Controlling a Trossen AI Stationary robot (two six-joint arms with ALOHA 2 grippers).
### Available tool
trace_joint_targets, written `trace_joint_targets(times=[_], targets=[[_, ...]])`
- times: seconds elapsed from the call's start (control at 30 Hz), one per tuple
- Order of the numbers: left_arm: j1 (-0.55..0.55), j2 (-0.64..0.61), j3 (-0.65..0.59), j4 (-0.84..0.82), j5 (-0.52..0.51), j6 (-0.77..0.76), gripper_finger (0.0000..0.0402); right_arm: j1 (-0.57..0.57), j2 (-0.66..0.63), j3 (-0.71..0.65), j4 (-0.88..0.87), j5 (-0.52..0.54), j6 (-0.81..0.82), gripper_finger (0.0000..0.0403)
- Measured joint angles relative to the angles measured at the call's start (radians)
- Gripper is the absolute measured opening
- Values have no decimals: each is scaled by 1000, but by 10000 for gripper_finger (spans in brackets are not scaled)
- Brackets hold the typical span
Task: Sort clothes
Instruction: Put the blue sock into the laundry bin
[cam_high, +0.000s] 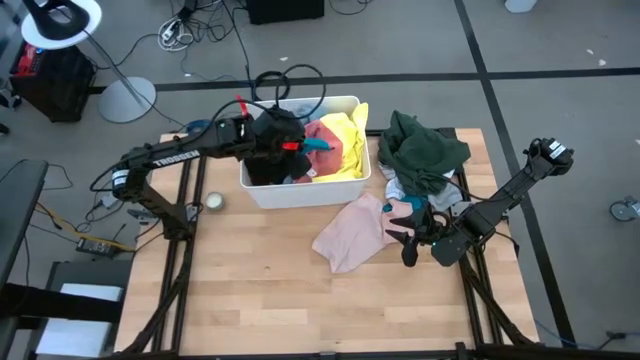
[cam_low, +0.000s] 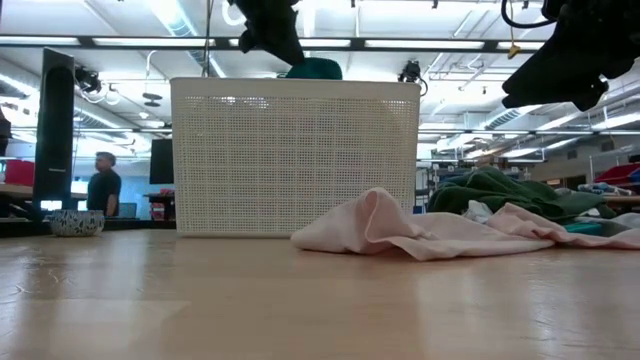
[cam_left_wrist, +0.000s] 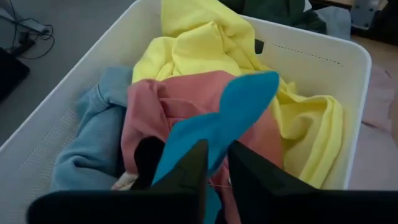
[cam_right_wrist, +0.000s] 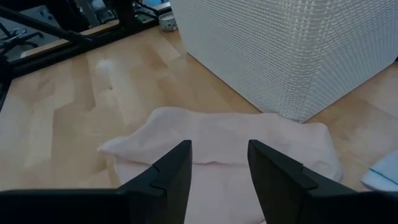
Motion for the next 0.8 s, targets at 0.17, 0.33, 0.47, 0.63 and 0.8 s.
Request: trace_joint_targets(times=[0.17, 0.33, 0.47, 0.63, 0.8], targets=[[0, 0, 0, -4, -28, 0, 101, 0, 0, 0, 1, 0, 0, 160], [0, 0, 0, -26, -71, -1, 108, 0, 0, 0, 1, -5, 0, 160], [0, 0, 0, -52, -94, -1, 109, 0, 0, 0, 1, -8, 0, 160], [0, 0, 31, -112, -103, 3, 109, 0, 0, 0, 1, -8, 0, 160], [-1, -1, 88, -160, -93, 4, 109, 0, 0, 0, 1, -8, -7, 160]])
